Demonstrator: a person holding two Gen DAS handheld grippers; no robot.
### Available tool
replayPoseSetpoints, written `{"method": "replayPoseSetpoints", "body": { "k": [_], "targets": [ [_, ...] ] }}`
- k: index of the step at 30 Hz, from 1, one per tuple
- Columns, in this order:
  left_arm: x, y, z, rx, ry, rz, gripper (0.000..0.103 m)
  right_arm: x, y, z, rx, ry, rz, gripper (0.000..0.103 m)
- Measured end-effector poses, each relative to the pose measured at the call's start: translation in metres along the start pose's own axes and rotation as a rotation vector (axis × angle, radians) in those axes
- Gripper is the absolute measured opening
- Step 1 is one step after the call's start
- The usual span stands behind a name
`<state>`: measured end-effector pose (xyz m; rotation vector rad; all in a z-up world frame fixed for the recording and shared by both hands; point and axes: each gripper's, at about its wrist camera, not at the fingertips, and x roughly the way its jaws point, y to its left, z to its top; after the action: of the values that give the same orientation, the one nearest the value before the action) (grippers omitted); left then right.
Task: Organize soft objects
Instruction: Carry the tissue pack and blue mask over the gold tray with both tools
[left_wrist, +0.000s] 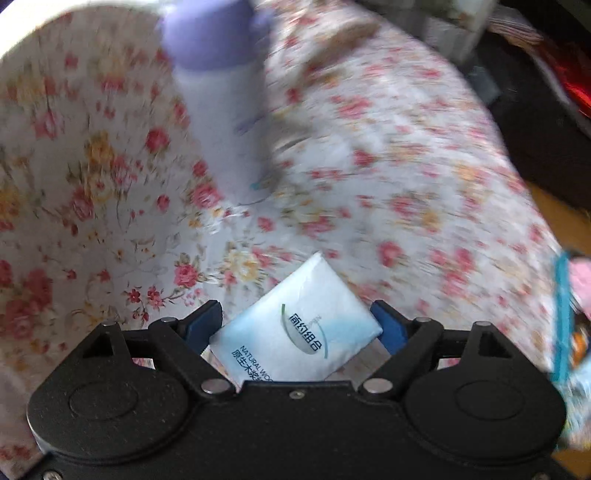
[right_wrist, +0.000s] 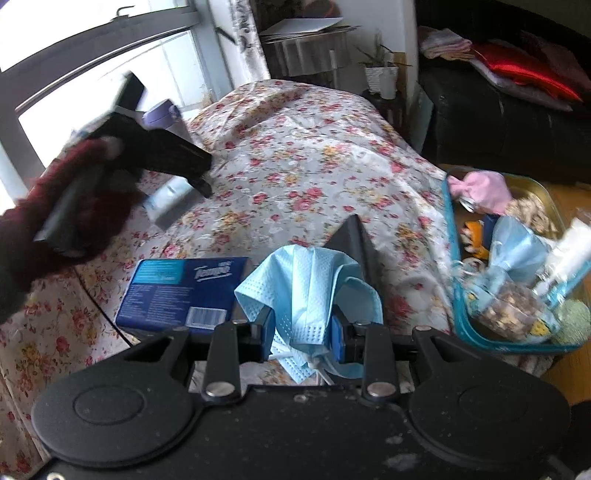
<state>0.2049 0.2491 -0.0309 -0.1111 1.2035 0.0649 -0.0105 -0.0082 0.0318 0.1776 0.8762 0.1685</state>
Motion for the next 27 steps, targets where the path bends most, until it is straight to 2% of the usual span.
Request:
{"method": "replayPoseSetpoints", "body": {
  "k": [4,7,16,23,27],
  "targets": [
    [-0.044,-0.041,-0.015,0.141,-0.057,-0.030,0.083,-0.008,-0.021,-0.009,0.056,0.006,-0.026,0.030],
    [-0.078,-0.073,-0.037,0.265,-0.095,-0.081,0.083,-0.016,-0.044,-0.016,0.108,0.010,-0.056,0.030],
    [-0.128,-0.195,-0.096,0.539,-0.157,-0.255,0.083,-0.045,-0.122,-0.022,0.263,-0.047,-0.178,0.030],
    [-0.130,-0.268,-0.111,0.579,-0.177,-0.323,0.083,-0.061,-0.162,-0.002,0.310,-0.125,-0.237,0.030],
    [-0.124,-0.301,-0.101,0.575,-0.194,-0.310,0.083,-0.054,-0.179,0.014,0.319,-0.146,-0.240,0.031]
  ]
}}
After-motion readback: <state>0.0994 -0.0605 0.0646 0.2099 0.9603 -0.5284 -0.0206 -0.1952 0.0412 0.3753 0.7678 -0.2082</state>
